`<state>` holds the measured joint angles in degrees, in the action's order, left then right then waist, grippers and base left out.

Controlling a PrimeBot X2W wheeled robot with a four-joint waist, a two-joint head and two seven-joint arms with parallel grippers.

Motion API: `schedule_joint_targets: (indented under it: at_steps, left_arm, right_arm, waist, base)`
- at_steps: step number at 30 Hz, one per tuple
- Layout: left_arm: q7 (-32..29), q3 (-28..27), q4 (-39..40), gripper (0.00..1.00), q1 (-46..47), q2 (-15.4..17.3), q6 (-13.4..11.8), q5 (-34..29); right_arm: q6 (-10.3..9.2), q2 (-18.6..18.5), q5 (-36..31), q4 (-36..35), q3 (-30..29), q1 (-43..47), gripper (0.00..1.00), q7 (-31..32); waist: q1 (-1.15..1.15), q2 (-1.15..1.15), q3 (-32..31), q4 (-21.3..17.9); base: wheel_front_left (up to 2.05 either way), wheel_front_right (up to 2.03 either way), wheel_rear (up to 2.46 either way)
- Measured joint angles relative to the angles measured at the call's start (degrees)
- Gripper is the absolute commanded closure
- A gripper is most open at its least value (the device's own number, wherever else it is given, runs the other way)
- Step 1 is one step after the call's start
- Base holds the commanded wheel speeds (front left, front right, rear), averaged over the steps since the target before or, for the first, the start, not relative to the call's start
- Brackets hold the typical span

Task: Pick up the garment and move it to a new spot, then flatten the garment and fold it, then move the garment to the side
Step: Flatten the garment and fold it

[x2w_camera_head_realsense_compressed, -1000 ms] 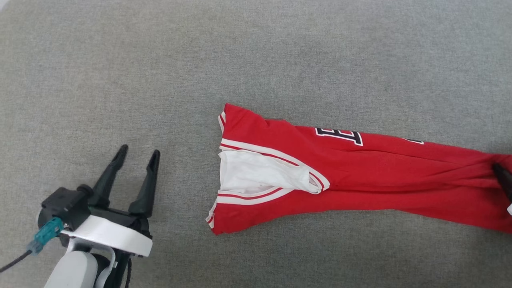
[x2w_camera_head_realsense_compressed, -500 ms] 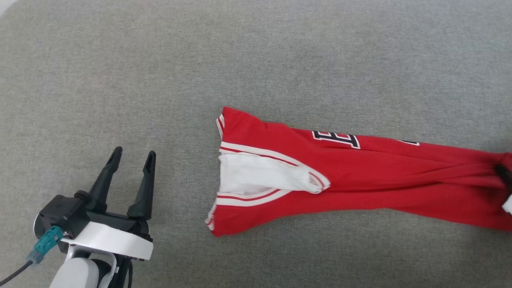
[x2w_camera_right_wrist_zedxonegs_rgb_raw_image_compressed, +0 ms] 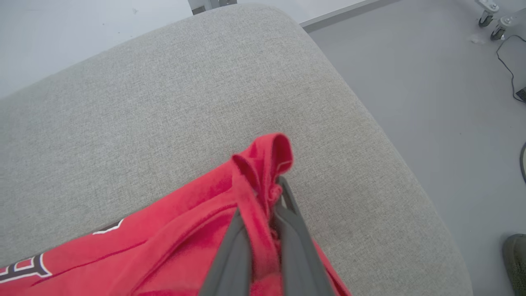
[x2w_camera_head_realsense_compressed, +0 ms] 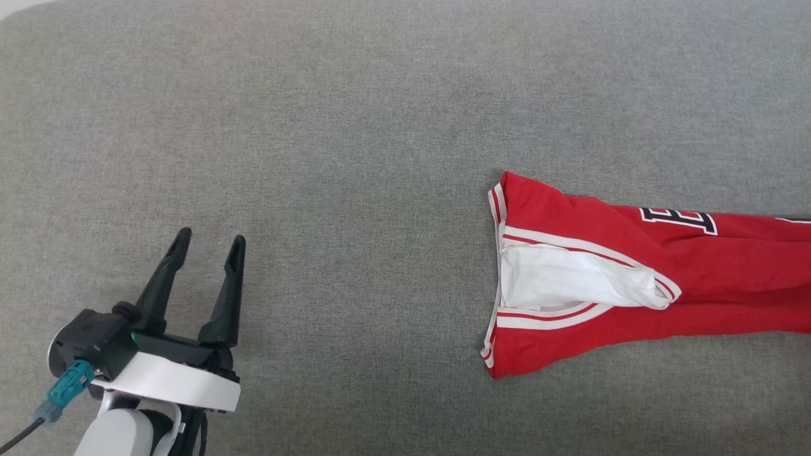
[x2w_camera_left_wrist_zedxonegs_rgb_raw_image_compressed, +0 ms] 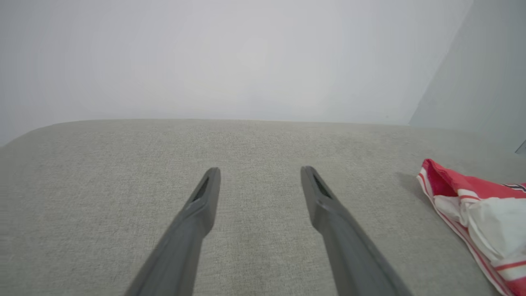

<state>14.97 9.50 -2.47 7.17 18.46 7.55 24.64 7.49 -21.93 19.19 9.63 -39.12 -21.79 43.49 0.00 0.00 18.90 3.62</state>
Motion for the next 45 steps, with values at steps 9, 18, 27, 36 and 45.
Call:
schedule_joint_targets:
  at_steps: [9, 18, 27, 36, 45]
  left_arm:
    - [0.00, -1.25, 0.31, 0.00, -0.42, -0.93, 0.00, 0.98]
    - [0.00, -1.41, -0.30, 0.00, -0.66, -1.13, 0.00, 1.49]
    - [0.00, -0.46, -0.83, 0.00, -0.06, -2.00, 0.00, 3.64]
    - [0.00, 0.86, -1.04, 0.00, 0.92, -3.57, 0.00, 4.45]
    - [0.00, 0.65, -1.71, 0.00, 1.41, -4.08, 0.00, 4.94]
  right_arm:
    - [0.00, 2.27, 6.23, -6.62, 9.67, 2.71, 1.00, 5.28]
    - [0.00, 4.41, 11.79, -19.25, 30.26, 6.25, 1.00, 9.18]
    - [0.00, 6.76, 12.24, -19.38, 47.26, 1.38, 1.00, 9.37]
    - [0.00, 6.68, 10.22, -9.89, 55.34, -4.21, 1.00, 4.67]
    - [0.01, 6.42, 10.58, -1.64, 56.60, -4.32, 0.97, 0.03]
  waist:
    - [0.00, 0.00, -0.99, 0.29]
    - [0.00, 0.00, -1.23, 0.91]
    - [0.00, 0.00, -0.62, 2.86]
    - [0.00, 0.00, 0.52, 6.16]
    - [0.00, 0.00, 0.43, 7.25]
  base:
    - [0.00, 0.00, 0.00]
    - [0.00, 0.00, 0.00]
    - [0.00, 0.00, 0.00]
    - [0.00, 0.00, 0.00]
    - [0.00, 0.00, 0.00]
